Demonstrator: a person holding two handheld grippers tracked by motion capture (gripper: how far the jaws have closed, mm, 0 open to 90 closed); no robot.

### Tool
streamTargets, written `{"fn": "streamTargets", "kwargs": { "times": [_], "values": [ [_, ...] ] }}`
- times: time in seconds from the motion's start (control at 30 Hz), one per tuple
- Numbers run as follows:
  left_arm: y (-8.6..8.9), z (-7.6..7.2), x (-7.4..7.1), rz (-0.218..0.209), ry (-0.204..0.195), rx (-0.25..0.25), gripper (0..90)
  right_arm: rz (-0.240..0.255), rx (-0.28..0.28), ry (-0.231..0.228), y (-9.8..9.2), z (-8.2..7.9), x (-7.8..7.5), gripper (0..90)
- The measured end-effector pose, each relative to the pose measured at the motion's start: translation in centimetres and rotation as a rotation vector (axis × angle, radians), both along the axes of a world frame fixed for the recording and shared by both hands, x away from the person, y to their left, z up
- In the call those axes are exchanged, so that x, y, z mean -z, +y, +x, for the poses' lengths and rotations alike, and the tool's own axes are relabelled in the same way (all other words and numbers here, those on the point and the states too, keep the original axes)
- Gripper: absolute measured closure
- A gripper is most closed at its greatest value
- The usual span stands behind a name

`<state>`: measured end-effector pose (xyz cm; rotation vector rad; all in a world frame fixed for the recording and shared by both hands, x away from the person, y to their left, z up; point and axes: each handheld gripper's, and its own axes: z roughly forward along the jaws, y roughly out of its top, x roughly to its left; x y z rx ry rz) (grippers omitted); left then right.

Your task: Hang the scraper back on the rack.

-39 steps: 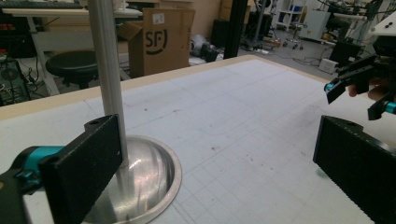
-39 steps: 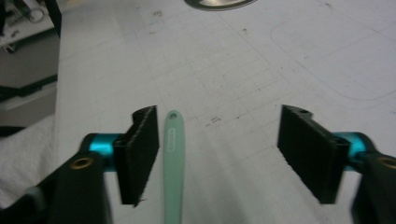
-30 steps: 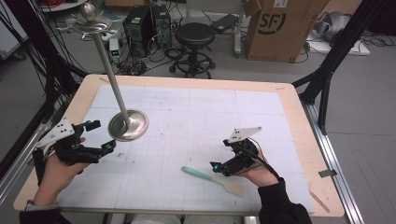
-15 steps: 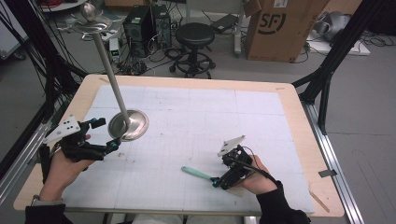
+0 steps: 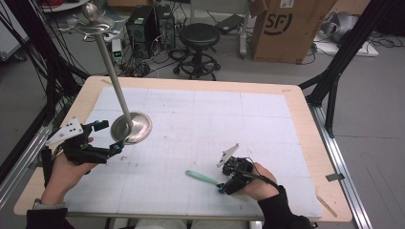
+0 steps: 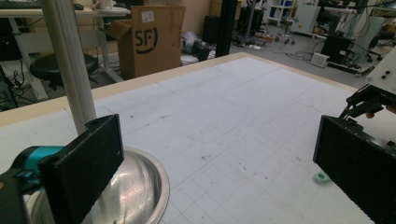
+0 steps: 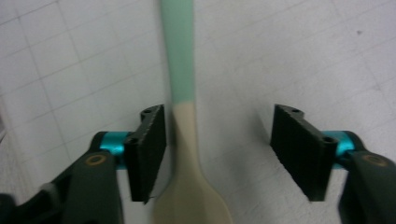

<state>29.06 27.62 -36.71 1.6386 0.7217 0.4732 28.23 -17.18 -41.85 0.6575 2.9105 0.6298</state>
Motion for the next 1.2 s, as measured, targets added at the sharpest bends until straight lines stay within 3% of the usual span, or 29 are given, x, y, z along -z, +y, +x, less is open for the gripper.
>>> {"fn": "streamTargets", "kwargs": {
  "times": [0.17, 0.27, 0.33, 0.47, 0.67, 0.97, 1.07, 1.17, 1.2],
  "values": [
    [-0.2, 0.1, 0.1, 0.003, 0.003, 0.002, 2.3, -0.041, -0.055, -0.008, 0.7, -0.8, -0.4, 60.9],
    [-0.1, 0.2, 0.1, 0.004, 0.003, 0.003, 2.3, -0.049, -0.044, 0.002, 0.9, -1.0, -0.5, 63.9],
    [-0.1, 0.2, 0.1, 0.004, 0.004, 0.001, 2.3, -0.061, -0.001, 0.027, 1.0, -1.0, -0.5, 64.3],
    [-0.1, 0.2, 0.1, 0.004, 0.005, 0.0, 2.3, -0.122, -0.022, 0.029, 1.7, -1.2, -0.8, 69.3],
    [-0.3, 0.1, 0.3, 0.015, 0.007, 0.003, 2.3, -0.136, -0.042, 0.037, 2.0, -1.3, -0.8, 79.0],
    [-0.4, 0.3, 0.4, 0.018, 0.011, 0.005, 2.3, -0.096, -0.068, 0.043, 1.5, -1.1, -0.7, 81.1],
    [-0.3, 0.3, 0.4, 0.014, 0.011, 0.002, 2.3, -0.055, -0.057, 0.058, 1.0, -0.8, -0.7, 81.2],
    [-0.3, 0.3, 0.4, 0.015, 0.01, 0.002, 2.3, -0.035, -0.03, 0.028, 0.5, -0.4, -0.8, 81.2],
    [-0.3, 0.3, 0.3, 0.015, 0.01, 0.003, 2.3, 0.01, -0.018, 0.017, 0.1, -0.3, -1.0, 81.2]
  ]
}}
